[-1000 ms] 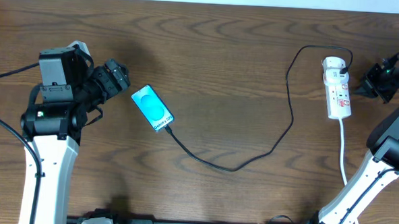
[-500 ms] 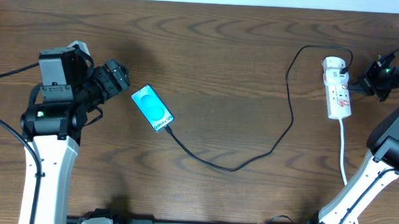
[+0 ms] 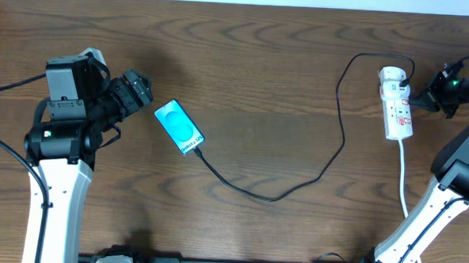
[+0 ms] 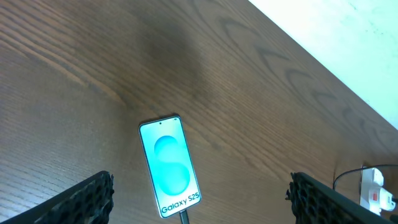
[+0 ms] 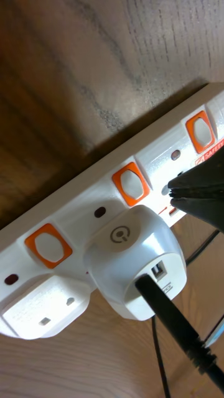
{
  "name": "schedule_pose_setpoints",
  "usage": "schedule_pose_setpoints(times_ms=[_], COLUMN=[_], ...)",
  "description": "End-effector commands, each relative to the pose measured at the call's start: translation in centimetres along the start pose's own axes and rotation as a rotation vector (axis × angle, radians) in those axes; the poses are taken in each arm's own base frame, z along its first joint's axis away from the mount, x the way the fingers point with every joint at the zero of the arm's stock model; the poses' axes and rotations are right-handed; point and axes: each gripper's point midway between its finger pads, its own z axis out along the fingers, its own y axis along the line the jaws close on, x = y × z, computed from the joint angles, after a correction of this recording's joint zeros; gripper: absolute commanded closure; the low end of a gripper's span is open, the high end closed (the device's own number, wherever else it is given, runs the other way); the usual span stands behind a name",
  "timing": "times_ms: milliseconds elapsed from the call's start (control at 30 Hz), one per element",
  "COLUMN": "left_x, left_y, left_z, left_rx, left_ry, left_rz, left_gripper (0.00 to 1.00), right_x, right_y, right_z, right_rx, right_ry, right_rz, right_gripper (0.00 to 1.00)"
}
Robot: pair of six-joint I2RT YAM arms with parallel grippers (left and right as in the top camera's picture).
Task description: Plug charger to phone and switch on socket
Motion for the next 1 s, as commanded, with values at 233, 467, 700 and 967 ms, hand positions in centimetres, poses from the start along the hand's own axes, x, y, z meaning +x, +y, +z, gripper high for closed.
schedule_pose_setpoints(times_ms=[233,467,700,967], left_x=[-0.2,-0.2,-0.2,-0.2], left_y=[0.3,0.4,0.3,0.4], left_z=[0.0,0.0,0.0,0.0], left_rx=[-0.015,-0.016,-0.015,-0.016], left_ry=[-0.007,-0.007,-0.007,-0.007], left_rz=[0.006,0.006,0.006,0.006], left_gripper=[0.09,0.09,0.09,0.09], right_x=[-0.1,-0.4,-0.6,-0.6], right_y=[0.1,0.2,0.1,-0.3], right_z=[0.9,1.0,1.3,2.1], right_rx=[-0.016,-0.018,-0.018,-0.019], right_ry=[0.009,-0.004,-0.007,0.007], right_rz=[-0.034,-0.031,-0.026,-0.018], right_gripper=[0.99,0.99,0.99,0.99])
